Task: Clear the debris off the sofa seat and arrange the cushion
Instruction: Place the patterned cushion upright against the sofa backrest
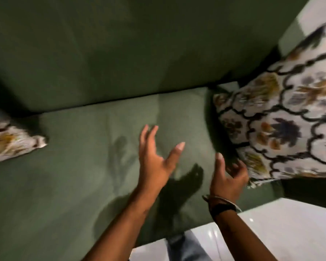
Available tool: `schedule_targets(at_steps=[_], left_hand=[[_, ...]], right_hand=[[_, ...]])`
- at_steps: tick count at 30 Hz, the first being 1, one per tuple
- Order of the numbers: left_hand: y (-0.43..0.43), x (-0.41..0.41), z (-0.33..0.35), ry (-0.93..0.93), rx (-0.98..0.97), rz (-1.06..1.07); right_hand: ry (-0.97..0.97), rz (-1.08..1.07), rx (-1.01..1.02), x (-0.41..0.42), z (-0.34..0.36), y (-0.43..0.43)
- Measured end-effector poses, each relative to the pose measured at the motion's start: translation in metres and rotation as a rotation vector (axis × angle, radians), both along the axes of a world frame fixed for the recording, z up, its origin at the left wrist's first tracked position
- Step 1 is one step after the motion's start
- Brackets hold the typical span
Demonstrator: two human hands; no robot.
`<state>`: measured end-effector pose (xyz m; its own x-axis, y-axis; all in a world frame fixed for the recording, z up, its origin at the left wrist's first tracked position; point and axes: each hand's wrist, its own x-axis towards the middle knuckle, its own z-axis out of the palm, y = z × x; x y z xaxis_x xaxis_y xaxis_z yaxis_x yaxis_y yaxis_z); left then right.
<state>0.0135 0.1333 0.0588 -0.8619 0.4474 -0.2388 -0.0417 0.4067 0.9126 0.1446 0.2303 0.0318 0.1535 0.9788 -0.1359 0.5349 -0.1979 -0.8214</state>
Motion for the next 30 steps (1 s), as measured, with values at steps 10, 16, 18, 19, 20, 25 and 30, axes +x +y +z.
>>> schedule_targets(at_steps=[10, 16, 18, 19, 20, 25, 30], left_hand=[[0.302, -0.027, -0.020, -0.250, 0.029, -0.806], [0.261, -0.028, -0.004, -0.270, 0.176, -0.499], [0.212, -0.026, -0.001, -0.154, 0.275, -0.221], [0.186, -0.026, 0.000, -0.107, 0.312, -0.079], [0.163, -0.028, 0.000, -0.071, 0.354, 0.047], [0.094, -0.054, -0.021, -0.027, 0.374, 0.313], [0.069, -0.074, -0.031, -0.133, 0.231, 0.144]], right_hand=[[0.169, -0.157, -0.147, 0.113, 0.000, 0.154], [0.349, 0.039, -0.210, 0.112, 0.011, 0.167], [0.374, 0.277, -0.209, 0.091, 0.021, 0.185], [0.378, 0.393, -0.205, 0.075, 0.024, 0.196], [0.381, 0.499, -0.208, 0.054, 0.029, 0.209], [0.135, 0.961, -0.112, -0.055, 0.027, 0.234], [-0.077, 0.879, 0.034, -0.068, 0.036, 0.189]])
